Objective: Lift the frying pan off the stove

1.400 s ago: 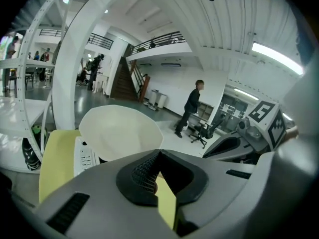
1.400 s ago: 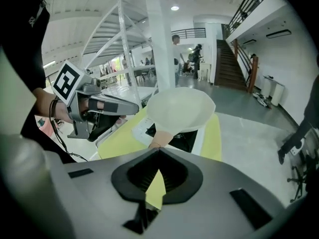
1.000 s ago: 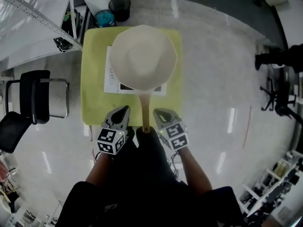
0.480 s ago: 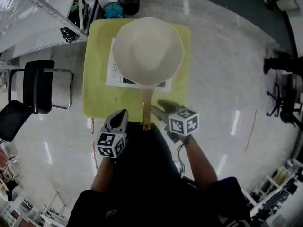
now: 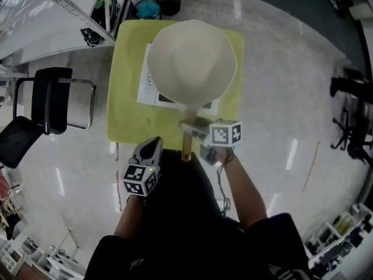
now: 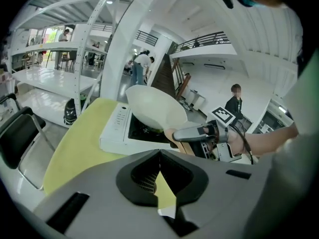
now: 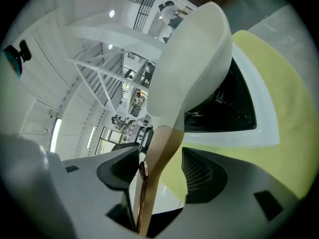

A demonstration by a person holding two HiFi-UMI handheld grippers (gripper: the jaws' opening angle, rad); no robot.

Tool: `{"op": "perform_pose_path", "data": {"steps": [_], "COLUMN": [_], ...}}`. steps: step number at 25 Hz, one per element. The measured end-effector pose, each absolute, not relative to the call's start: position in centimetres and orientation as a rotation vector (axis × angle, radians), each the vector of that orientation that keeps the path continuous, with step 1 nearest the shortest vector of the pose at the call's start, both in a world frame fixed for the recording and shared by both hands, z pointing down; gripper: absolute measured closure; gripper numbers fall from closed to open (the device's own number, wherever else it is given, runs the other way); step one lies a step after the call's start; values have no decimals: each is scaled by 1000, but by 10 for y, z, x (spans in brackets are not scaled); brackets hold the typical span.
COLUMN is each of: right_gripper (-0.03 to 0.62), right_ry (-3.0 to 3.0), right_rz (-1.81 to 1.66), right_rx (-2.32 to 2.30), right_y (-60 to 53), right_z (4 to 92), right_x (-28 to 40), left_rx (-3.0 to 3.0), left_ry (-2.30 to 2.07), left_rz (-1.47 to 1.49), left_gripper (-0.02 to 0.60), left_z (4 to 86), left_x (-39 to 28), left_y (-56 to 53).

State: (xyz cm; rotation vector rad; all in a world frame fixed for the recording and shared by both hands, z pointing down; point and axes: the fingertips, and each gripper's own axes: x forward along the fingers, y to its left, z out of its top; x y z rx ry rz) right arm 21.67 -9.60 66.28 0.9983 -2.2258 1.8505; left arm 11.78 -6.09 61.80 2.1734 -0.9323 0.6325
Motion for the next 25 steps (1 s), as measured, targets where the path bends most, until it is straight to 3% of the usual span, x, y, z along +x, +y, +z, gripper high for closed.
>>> {"op": "perform_pose_path", "data": {"steps": [16, 25], "right_gripper": [330, 419], "right_ry": [-2178, -2145], "right_rz": [1895, 2008], "right_rx": [921, 1000], "right_y": [-126, -135], "right_z": [689, 698], "right_x": [182, 180], "left_rx": [2129, 2130], "left_ry": [-933, -896], "left_rz": [635, 636], "left_gripper": [538, 537], "left_z": [635, 640], "left_x": [104, 107], "left_y": [-55, -60]}}
